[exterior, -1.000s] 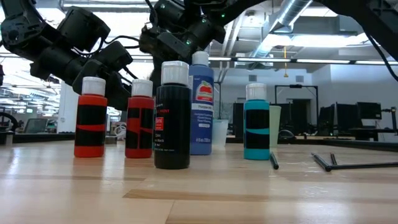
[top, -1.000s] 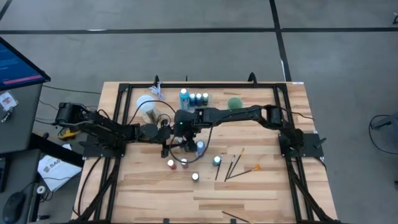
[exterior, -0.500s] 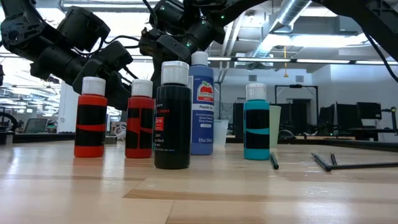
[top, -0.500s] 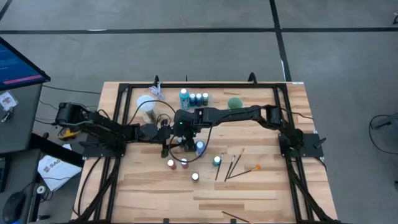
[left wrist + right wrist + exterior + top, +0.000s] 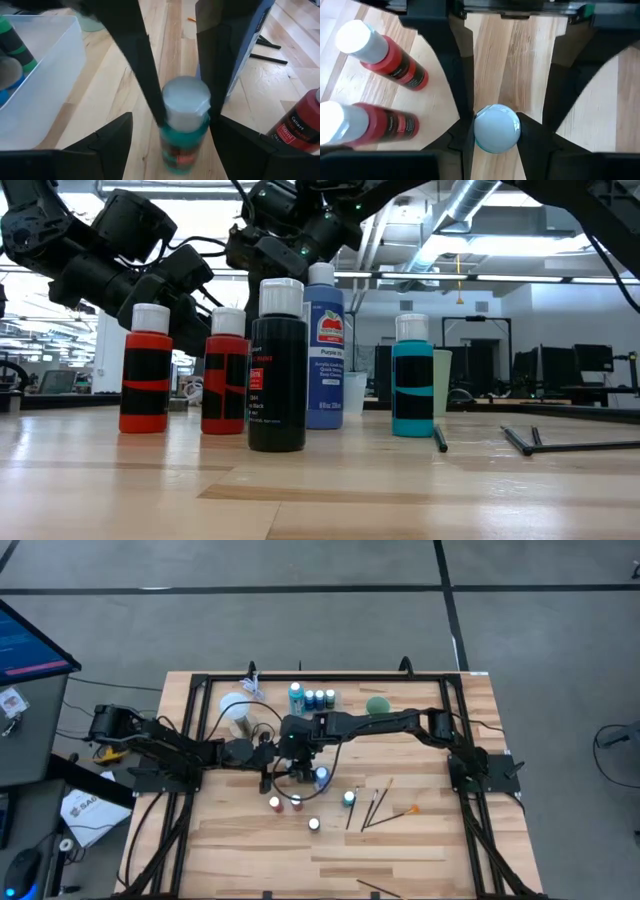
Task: Pick & Place Paint Supplies
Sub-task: Put the small light green paint bottle into the bin
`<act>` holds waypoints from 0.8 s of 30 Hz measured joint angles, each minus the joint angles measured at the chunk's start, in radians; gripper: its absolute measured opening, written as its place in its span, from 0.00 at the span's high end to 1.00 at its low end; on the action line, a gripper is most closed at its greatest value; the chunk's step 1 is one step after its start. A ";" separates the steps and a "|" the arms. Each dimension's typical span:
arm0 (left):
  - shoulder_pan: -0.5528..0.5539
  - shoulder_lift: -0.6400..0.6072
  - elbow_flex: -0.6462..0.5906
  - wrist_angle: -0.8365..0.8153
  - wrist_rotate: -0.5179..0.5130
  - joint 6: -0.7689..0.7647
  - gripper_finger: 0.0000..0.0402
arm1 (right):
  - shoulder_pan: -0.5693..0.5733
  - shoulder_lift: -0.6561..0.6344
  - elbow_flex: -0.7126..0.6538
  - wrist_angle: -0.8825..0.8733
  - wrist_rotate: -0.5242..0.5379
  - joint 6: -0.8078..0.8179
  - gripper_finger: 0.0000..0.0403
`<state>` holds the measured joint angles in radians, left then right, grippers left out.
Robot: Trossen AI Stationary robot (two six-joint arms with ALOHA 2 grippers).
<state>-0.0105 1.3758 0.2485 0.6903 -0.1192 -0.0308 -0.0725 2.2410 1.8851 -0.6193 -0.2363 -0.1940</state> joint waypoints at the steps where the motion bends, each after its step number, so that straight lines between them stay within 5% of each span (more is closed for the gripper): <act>1: 0.000 0.000 0.000 0.000 0.000 0.000 0.38 | -0.005 -0.005 0.003 -0.012 0.000 -0.001 0.73; 15: -0.001 0.000 0.001 -0.004 -0.008 0.000 0.38 | -0.174 -0.210 0.021 -0.066 0.020 -0.068 0.72; 24: 0.000 0.000 0.001 -0.002 -0.014 0.000 0.38 | -0.297 -0.225 0.005 -0.044 0.070 -0.009 0.72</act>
<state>-0.0109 1.3758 0.2493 0.6878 -0.1331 -0.0311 -0.3697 2.0155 1.8900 -0.6629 -0.1659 -0.2027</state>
